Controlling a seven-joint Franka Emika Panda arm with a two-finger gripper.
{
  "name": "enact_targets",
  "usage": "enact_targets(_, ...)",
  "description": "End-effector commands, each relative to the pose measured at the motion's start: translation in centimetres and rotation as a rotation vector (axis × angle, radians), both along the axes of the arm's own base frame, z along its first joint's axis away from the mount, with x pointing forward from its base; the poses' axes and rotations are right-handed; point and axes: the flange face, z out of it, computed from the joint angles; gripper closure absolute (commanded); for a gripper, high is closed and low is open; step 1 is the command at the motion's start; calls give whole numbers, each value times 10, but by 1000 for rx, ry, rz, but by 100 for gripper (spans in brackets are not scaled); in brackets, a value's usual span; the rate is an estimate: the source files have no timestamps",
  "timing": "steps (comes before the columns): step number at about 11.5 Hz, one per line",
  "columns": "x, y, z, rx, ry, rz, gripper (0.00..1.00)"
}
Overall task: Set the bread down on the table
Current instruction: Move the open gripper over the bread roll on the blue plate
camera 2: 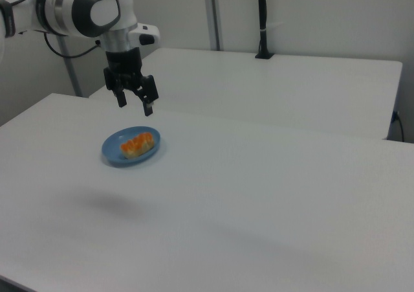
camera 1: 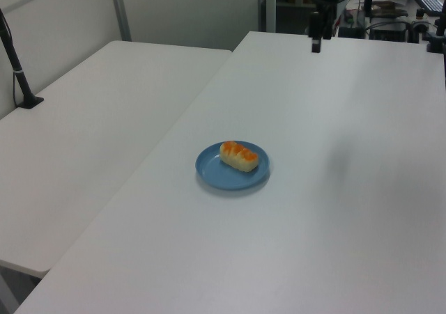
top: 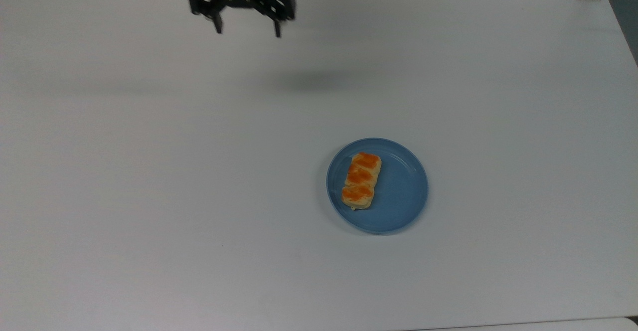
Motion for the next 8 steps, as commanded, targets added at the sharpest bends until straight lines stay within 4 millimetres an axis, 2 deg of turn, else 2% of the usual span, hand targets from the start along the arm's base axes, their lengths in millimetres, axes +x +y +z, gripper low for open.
enact_targets(1,48,76,-13,28,-108,-237,0)
enact_targets(4,77,144,-52,47,-155,-327,0)
enact_targets(6,92,179,-106,31,-140,-289,0)
enact_targets(7,99,191,-136,25,-142,-280,0)
enact_targets(8,104,197,-158,20,-144,-279,0)
